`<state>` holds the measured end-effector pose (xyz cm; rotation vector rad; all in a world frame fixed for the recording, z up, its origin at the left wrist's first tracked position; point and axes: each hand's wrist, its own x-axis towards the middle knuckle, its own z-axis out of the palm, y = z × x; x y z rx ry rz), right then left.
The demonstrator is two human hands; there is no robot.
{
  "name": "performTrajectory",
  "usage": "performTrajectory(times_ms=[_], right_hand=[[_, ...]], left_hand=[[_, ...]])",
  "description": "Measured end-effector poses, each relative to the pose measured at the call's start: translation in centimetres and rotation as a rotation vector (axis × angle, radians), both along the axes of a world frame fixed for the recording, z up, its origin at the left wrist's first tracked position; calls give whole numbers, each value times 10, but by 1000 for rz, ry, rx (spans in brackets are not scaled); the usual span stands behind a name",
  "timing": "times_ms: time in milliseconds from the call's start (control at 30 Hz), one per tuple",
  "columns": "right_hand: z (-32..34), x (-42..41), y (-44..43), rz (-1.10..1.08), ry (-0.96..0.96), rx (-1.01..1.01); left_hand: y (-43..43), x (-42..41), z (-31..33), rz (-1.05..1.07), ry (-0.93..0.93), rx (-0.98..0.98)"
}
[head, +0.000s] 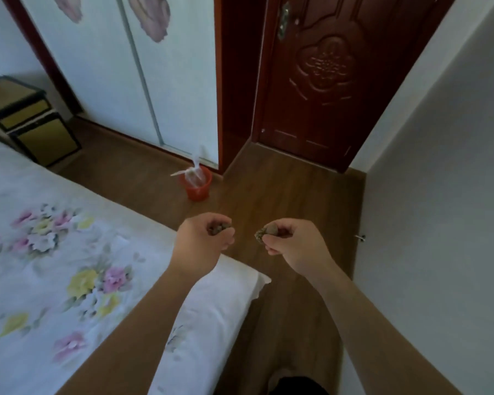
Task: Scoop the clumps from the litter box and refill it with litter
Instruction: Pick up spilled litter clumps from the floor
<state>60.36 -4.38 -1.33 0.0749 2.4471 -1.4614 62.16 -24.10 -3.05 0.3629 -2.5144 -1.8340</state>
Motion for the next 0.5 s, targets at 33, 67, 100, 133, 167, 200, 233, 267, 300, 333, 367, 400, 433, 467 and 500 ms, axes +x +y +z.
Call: performTrajectory(times_ms=[33, 67, 100, 133, 167, 200, 233, 267, 300, 333, 367, 400, 433, 467, 500], right_hand=[[-1, -22, 10, -7, -6, -12], [-3, -44, 20, -10, -9, -26], [-7, -68, 29, -8, -12, -36], [-10, -91, 38, -3, -14, -53], [-13, -115, 47, 1, -15, -80], [-16, -138, 55, 8, -15, -100], [-18, -160, 62, 15, -18, -110], [-19, -180, 70, 24, -24, -108], [-19, -201, 76, 42, -27, -102], [-19, -221, 81, 72, -25, -99], [-18, -241, 85, 110, -22, -101], [-17, -261, 86, 143, -25, -105], [-15, -281, 86, 167, -34, -110], [-13, -300, 83, 189, -48, -105], [-11, -319, 78, 213, -64, -97]], left_hand=[[10, -21, 1, -6, -1, -8], [20, -43, 0, -9, 1, -22], [30, -64, -2, -8, -1, -39], [39, -85, -5, 0, -6, -52], [48, -105, -8, 14, -9, -59], [56, -126, -10, 32, -12, -67], [64, -145, -13, 50, -15, -73], [71, -163, -15, 71, -21, -73], [77, -180, -15, 94, -24, -68], [82, -195, -15, 116, -24, -65], [86, -210, -15, 137, -21, -66], [89, -225, -14, 158, -19, -68], [90, -239, -13, 180, -19, -66], [89, -253, -12, 204, -21, -67], [86, -266, -13, 227, -26, -75]])
